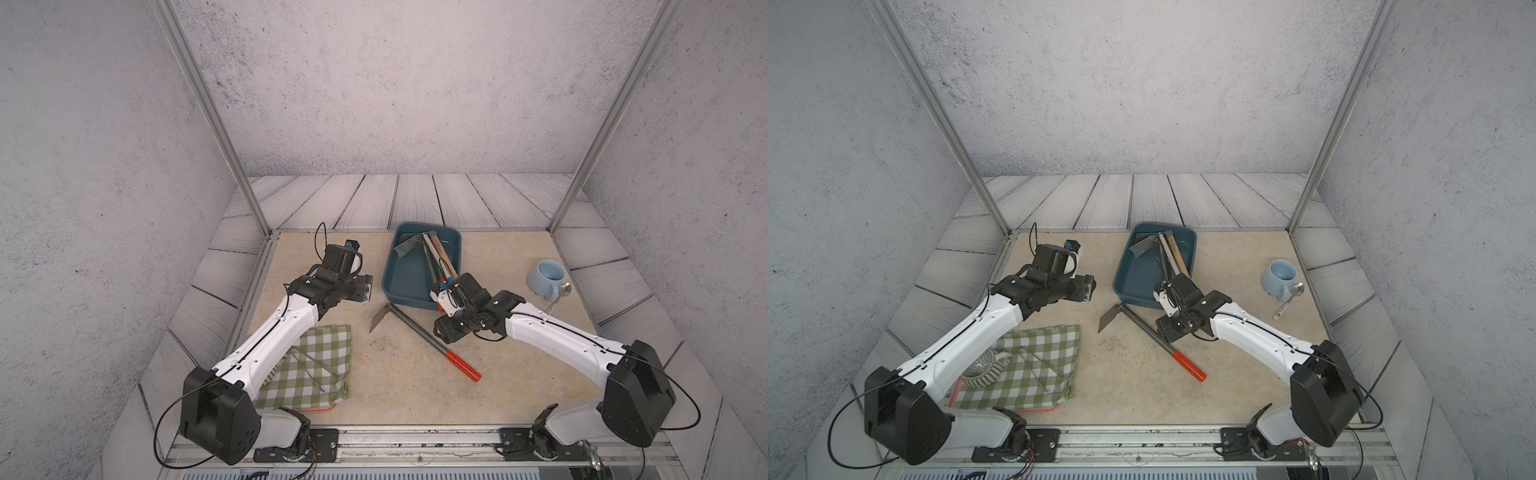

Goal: Put the small hoe into the storage box
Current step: Pick up the hoe from the center of the board.

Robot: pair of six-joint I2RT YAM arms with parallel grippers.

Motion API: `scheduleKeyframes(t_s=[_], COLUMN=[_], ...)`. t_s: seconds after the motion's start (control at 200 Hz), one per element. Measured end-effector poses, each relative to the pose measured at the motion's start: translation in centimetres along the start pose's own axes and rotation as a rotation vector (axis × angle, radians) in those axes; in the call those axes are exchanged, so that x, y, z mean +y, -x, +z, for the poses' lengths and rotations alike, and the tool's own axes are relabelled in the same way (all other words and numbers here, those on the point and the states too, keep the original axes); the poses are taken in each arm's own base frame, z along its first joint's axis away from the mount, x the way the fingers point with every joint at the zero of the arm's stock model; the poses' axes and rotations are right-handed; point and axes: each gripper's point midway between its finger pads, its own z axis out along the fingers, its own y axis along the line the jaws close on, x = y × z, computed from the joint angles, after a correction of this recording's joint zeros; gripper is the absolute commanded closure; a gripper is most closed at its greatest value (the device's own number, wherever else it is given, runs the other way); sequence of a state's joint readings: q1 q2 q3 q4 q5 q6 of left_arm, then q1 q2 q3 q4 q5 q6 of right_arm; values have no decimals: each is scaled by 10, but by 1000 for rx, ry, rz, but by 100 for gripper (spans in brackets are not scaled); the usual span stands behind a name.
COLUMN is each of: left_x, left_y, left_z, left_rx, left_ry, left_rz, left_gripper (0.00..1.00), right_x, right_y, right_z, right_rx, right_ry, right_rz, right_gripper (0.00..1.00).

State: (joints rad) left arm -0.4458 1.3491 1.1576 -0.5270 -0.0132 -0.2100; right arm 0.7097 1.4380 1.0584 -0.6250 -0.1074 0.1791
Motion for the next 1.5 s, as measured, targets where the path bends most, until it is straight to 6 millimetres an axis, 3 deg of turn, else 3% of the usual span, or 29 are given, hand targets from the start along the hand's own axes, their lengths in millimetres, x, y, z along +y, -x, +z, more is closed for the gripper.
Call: scheduleKeyframes(t_s=[0.39, 0.741, 1.236, 1.501], left_x=[0, 0, 0, 0], left_y=[0, 0, 0, 0], left_z=[0, 0, 0, 0], left_rx=[0, 0, 1, 1], left_ry=[0, -2, -1, -1], left_rz=[0, 0, 1, 3], left_gripper=[24, 24, 23, 24], right_x=[4, 6, 0, -1], right_y=[-22, -23, -17, -19], right_z=[45, 73, 102, 107], right_rx=[138, 181, 196, 209], right_ry=[-5, -21, -63, -67], right_rz=[-18, -35, -38, -37], right_gripper=[42, 44, 52, 58])
